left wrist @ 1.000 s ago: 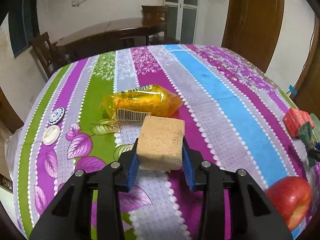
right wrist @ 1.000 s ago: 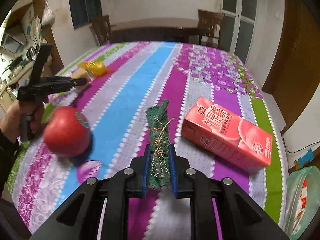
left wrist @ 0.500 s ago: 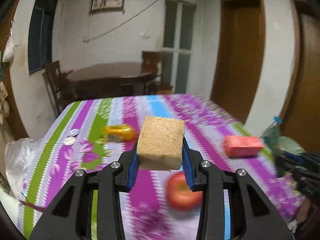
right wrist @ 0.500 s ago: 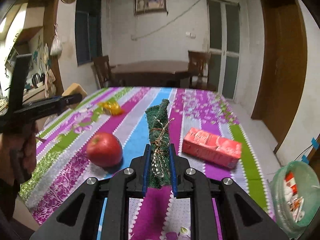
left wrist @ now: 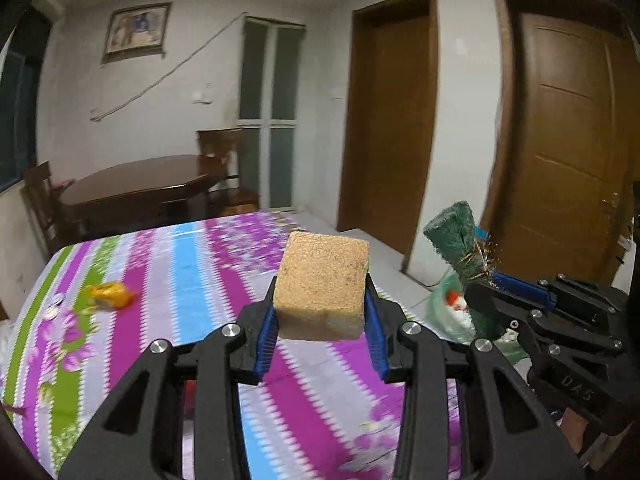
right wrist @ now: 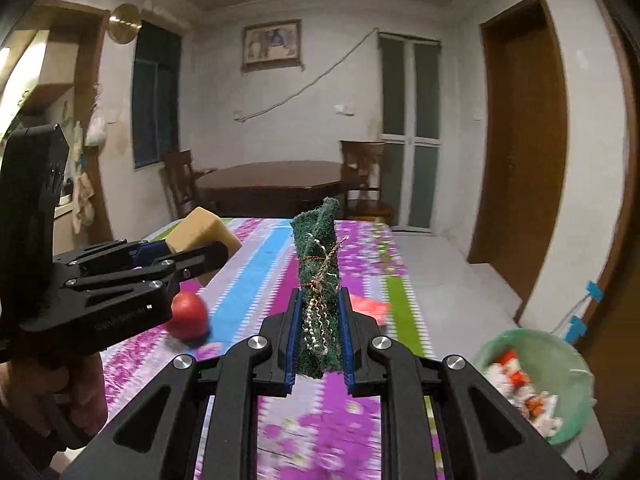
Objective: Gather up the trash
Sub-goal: 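Carry the sponge and green scrubber to the green bin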
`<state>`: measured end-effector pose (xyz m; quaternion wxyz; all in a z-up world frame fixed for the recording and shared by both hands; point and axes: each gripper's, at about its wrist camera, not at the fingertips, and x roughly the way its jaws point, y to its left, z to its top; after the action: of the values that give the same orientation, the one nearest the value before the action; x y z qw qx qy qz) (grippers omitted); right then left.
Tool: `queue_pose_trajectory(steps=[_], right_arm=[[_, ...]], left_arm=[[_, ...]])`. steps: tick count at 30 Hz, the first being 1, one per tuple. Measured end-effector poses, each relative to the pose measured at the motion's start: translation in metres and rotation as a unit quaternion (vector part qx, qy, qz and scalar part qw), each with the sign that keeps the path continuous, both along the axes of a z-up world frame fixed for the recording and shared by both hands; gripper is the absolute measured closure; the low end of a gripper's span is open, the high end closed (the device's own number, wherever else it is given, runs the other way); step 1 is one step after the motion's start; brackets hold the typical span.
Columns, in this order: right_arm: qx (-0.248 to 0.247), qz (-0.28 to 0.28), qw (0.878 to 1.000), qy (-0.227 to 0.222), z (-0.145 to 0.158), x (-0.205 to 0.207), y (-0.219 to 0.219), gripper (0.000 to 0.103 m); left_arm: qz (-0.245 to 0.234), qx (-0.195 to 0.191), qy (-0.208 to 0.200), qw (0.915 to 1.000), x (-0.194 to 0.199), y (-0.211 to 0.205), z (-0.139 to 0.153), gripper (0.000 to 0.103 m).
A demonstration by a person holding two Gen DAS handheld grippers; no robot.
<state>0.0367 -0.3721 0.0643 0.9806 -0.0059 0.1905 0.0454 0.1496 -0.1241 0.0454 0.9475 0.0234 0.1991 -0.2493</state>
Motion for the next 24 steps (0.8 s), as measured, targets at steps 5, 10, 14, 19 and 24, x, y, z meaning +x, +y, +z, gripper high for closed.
queue_pose_trajectory(steps=[5,10,14,19,24], right_arm=[[-0.001,-0.039,0.999,-0.006,0.01,-0.022,-0.051,0.085],[-0.003,-0.084,0.996,-0.001,0.014,-0.035,-0.111,0.085],[0.001,-0.114,0.993,0.012,0.013,-0.039,-0.163,0.085],[0.011,-0.145,0.988,0.051,0.003,-0.034,-0.228,0.085],[0.04,-0.161,0.981,0.101,-0.022,-0.019,-0.287,0.085]], left_arm=[[-0.04,-0.003,-0.001,0.9992,0.001,-0.048,0.002,0.067],[-0.077,0.002,-0.007,0.997,0.001,-0.103,0.0,0.067],[-0.102,0.003,-0.011,0.9947,0.0,-0.143,-0.003,0.067],[-0.136,0.01,0.002,0.9907,0.009,-0.193,-0.01,0.067],[-0.16,0.026,0.025,0.9864,0.02,-0.243,-0.026,0.067]])
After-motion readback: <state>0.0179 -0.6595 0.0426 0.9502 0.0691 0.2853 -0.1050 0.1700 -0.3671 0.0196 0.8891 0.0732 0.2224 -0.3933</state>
